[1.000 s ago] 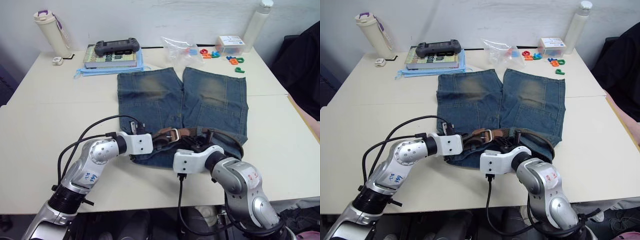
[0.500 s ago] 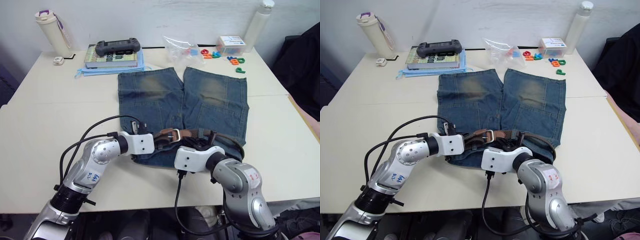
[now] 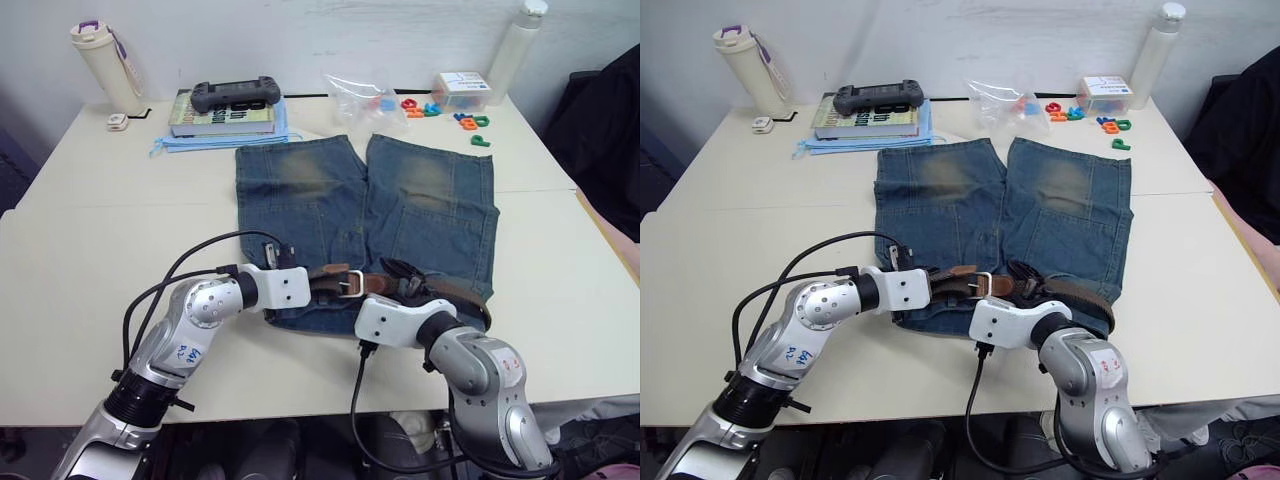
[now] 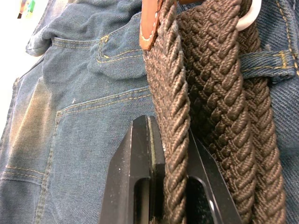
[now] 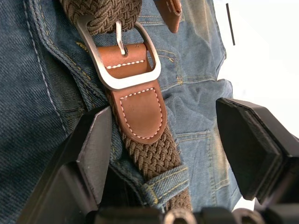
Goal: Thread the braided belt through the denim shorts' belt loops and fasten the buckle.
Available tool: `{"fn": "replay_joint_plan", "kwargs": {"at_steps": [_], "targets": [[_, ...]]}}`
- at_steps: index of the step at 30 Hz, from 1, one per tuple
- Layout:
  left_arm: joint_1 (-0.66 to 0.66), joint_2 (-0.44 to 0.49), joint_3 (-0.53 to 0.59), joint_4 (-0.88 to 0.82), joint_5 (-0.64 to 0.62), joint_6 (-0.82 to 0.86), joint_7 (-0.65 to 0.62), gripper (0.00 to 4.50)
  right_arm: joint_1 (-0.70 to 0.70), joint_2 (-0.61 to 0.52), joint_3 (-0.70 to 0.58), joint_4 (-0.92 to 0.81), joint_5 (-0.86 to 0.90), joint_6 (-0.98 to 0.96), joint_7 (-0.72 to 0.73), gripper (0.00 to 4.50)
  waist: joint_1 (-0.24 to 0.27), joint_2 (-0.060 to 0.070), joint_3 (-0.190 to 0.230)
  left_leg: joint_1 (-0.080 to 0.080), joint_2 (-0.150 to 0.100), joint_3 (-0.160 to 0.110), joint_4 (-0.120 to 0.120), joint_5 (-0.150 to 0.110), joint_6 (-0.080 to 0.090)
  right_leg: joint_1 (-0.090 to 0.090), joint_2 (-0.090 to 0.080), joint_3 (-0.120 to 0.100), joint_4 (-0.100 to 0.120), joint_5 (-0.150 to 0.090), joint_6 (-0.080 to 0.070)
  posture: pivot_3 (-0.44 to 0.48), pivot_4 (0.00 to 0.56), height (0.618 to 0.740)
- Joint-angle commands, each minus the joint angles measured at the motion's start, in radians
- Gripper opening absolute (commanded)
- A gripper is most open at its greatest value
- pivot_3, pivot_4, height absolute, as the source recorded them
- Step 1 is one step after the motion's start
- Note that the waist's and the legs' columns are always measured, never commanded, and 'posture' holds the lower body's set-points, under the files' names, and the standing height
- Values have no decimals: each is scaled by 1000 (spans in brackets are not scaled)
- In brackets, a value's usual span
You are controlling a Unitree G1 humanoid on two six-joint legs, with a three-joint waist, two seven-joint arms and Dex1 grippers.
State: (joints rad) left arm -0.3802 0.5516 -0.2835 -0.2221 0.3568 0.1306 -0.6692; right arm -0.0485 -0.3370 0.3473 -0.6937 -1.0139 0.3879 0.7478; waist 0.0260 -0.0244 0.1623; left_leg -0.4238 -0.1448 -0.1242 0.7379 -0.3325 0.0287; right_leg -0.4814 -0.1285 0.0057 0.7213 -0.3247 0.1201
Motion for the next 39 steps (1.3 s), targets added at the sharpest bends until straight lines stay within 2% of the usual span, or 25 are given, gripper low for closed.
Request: {"fn": "replay_joint_plan", "kwargs": {"at_steps": [1, 11, 23, 30, 31, 33, 38, 39], "targets": [[9, -3, -1, -7, -5, 2, -3, 0, 30, -17, -14, -1, -21, -26, -15, 3710, 0, 0, 0, 0, 0, 0, 0, 0, 0, 0, 0, 0, 0, 0, 0, 0, 150, 659], [12, -3, 1, -9, -8, 8, -7, 0, 114, -29, -24, -65, 5, -68, 9, 3710, 0, 0, 0, 0, 0, 0, 0, 0, 0, 0, 0, 0, 0, 0, 0, 0, 150, 659], [18, -3, 1, -18, -9, 18, -9, 0, 11, 30, -6, 89, -66, -63, -63, 3710, -1, 0, 0, 0, 0, 0, 0, 0, -1, 0, 0, 0, 1, -1, -1, 0, 150, 659], [21, -2, 5, -22, -8, 24, -6, 0, 18, 60, 2, 53, -61, -93, -115, 3710, -1, 0, 0, 0, 0, 0, 0, 0, -1, 0, 0, 0, 2, -1, -1, 0, 150, 659], [21, -2, 5, -23, -9, 25, -7, 0, 23, 61, 1, 45, -63, -99, -124, 3207, -1, 0, 0, 0, 0, 0, 0, 0, -1, 0, 0, 0, 2, -1, -1, 0, 150, 659], [22, -1, 5, -23, -9, 24, -7, 0, 31, 66, -1, 30, -66, -108, -140, 2510, -1, 0, 0, 0, 0, 0, 0, 0, -1, -1, 0, 0, 2, -1, -1, 0, 150, 659], [21, -2, 5, -20, -10, 23, -6, 0, 54, 71, -21, 1, -72, -107, -148, 58, -1, 0, 0, 0, 0, 0, 0, 0, -1, -1, 0, 0, 2, -1, -1, 0, 150, 659], [20, -2, 5, -20, -10, 22, -6, 0, 59, 71, -25, -1, -72, -106, -148, 14, 0, 0, 0, 0, 0, 0, 0, 0, -1, -1, 0, 0, 2, -1, -1, 0, 150, 659]]}}
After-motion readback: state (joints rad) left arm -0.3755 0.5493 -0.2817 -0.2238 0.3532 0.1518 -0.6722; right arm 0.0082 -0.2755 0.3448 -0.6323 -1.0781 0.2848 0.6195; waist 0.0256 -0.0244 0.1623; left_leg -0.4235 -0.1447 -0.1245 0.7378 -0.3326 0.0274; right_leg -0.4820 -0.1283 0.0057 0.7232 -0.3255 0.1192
